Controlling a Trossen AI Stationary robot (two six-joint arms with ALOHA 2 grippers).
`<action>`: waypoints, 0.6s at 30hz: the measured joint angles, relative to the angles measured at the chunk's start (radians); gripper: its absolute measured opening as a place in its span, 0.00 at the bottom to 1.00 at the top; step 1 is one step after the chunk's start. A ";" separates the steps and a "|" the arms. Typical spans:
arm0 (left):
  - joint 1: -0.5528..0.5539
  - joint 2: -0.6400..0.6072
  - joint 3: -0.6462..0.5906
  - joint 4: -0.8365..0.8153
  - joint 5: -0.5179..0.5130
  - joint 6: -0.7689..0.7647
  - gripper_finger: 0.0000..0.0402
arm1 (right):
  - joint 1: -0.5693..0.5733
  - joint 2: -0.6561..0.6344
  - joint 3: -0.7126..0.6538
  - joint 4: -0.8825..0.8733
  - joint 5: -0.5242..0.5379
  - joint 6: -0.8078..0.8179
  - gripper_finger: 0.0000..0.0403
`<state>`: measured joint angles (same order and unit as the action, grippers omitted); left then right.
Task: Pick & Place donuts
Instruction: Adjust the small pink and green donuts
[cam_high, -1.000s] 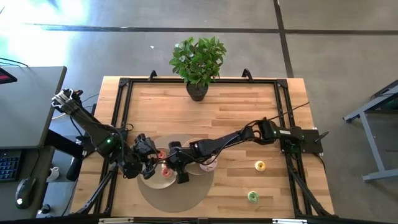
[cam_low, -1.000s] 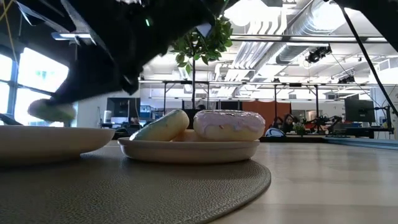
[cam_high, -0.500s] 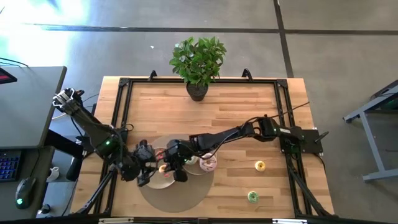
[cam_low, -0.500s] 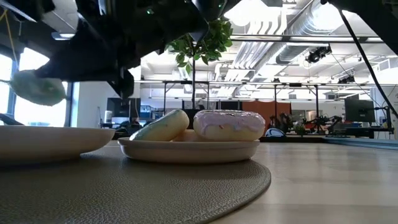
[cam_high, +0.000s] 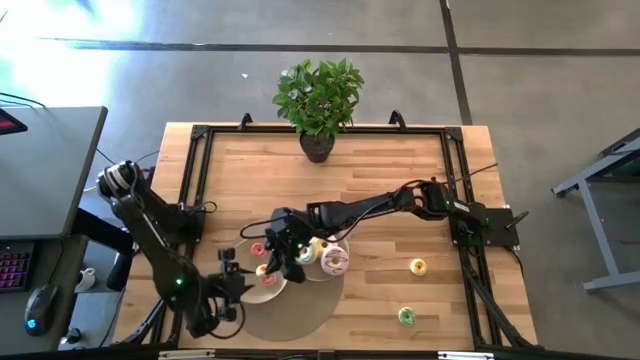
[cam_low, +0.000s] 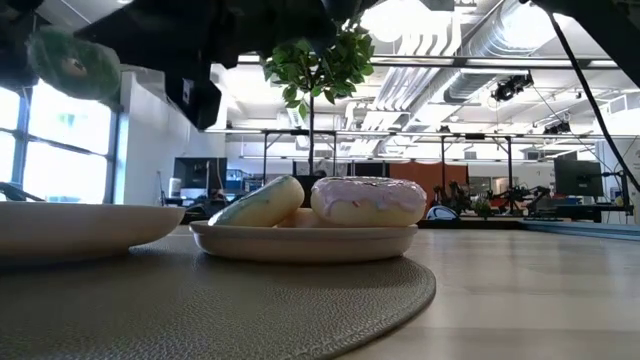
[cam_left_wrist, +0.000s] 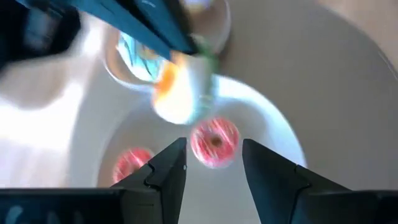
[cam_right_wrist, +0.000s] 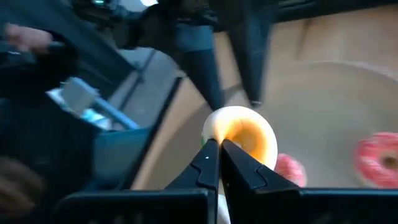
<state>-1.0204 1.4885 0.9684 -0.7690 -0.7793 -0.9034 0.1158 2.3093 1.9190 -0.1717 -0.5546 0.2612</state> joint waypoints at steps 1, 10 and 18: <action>0.000 0.011 0.001 0.004 -0.031 0.000 0.38 | 0.000 0.000 0.000 0.003 -0.018 0.010 0.02; 0.012 0.029 0.000 0.017 -0.078 -0.017 0.38 | -0.003 0.001 0.000 0.009 -0.027 0.020 0.01; 0.012 0.029 0.000 0.018 -0.146 0.017 0.38 | -0.005 0.002 -0.002 0.019 -0.030 0.027 0.01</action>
<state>-1.0080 1.5173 0.9688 -0.7509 -0.9254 -0.8866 0.1104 2.3112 1.9175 -0.1531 -0.5842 0.2882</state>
